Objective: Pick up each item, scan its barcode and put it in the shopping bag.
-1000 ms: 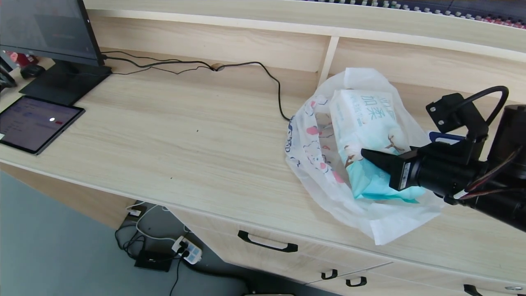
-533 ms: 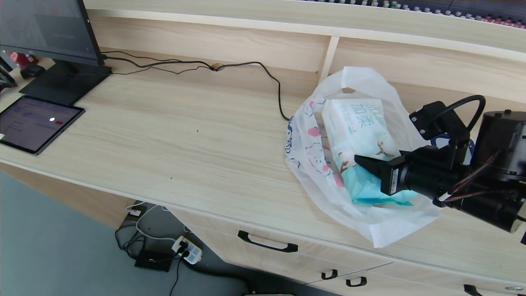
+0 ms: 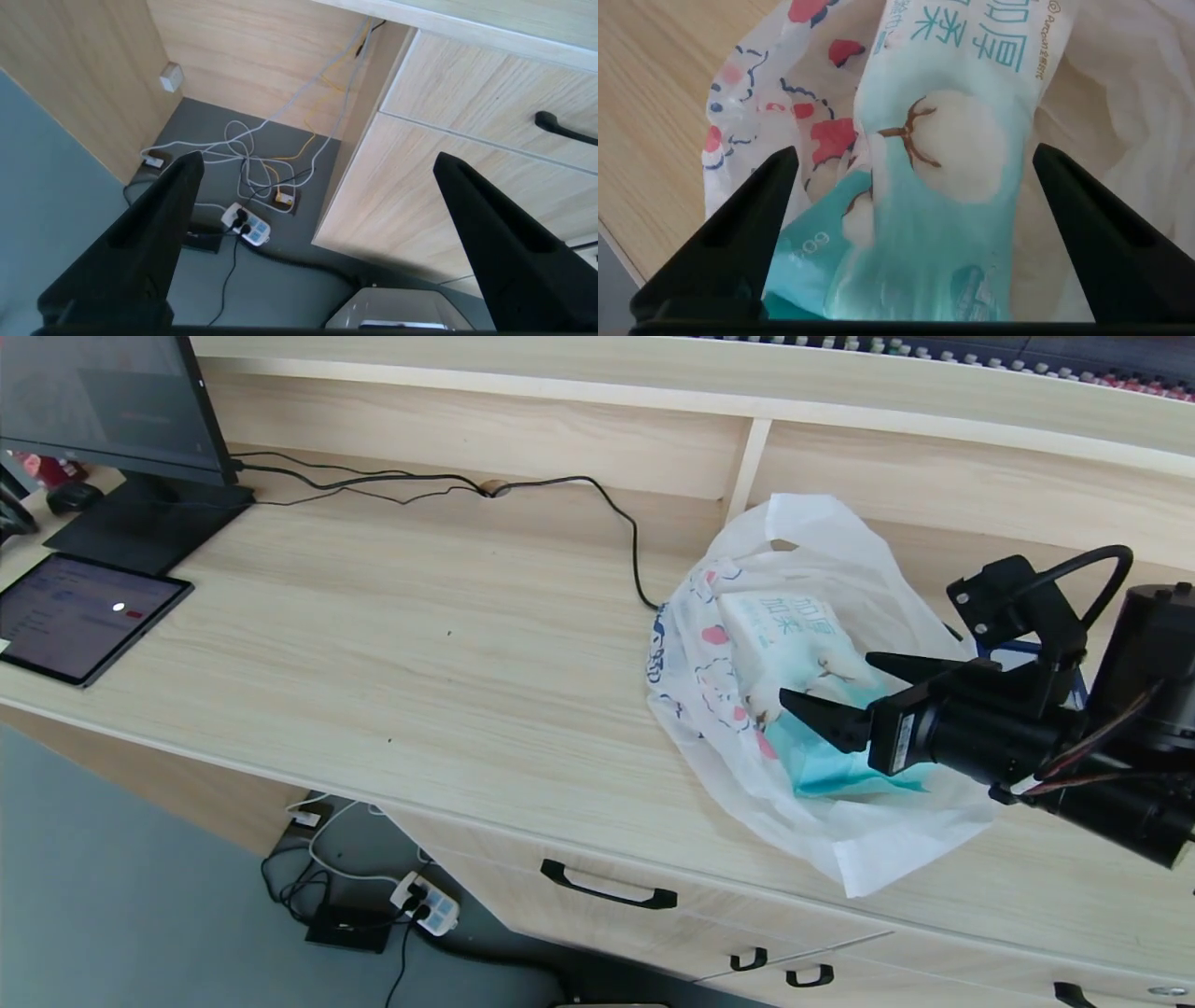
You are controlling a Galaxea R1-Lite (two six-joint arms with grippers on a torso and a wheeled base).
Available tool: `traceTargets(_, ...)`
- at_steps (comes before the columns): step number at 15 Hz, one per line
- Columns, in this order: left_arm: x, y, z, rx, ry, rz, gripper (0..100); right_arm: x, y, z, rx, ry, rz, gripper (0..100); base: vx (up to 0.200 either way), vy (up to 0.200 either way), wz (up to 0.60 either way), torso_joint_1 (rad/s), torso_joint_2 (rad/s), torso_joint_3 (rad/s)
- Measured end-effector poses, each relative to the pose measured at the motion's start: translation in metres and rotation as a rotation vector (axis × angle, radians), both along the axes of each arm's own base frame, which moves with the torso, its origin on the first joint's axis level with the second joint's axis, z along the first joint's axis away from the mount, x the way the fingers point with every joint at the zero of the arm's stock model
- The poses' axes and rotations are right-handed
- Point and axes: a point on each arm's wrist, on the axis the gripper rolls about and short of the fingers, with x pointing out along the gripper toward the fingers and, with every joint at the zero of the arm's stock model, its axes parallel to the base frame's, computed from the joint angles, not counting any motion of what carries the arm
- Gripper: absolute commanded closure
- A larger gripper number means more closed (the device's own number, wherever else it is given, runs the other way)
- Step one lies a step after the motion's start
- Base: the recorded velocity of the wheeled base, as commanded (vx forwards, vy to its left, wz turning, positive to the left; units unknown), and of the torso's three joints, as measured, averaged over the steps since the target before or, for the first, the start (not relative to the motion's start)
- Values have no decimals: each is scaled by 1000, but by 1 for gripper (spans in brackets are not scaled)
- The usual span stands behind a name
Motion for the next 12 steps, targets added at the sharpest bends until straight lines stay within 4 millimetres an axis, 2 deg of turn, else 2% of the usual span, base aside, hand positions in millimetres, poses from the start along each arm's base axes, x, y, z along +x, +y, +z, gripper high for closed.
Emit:
traceTargets(3,0,0,0,0,1,0,0,-29,-12,-10,-54,-17,19,0,0,0,0,0,0,0)
traceTargets(5,0,0,0,0,1,0,0,-47,-16,-3,-40,-67,56,0,0,0,0,0,0,0)
traceTargets(8,0,0,0,0,2,0,0,-56,-18,15,-6,-142,74,0,0,0,0,0,0,0)
traceTargets(10,0,0,0,0,2,0,0,-58,-18,20,7,-159,129,0,0,0,0,0,0,0)
traceTargets(12,0,0,0,0,2,0,0,-60,-19,19,9,-159,152,0,0,0,-600,10,0,-5)
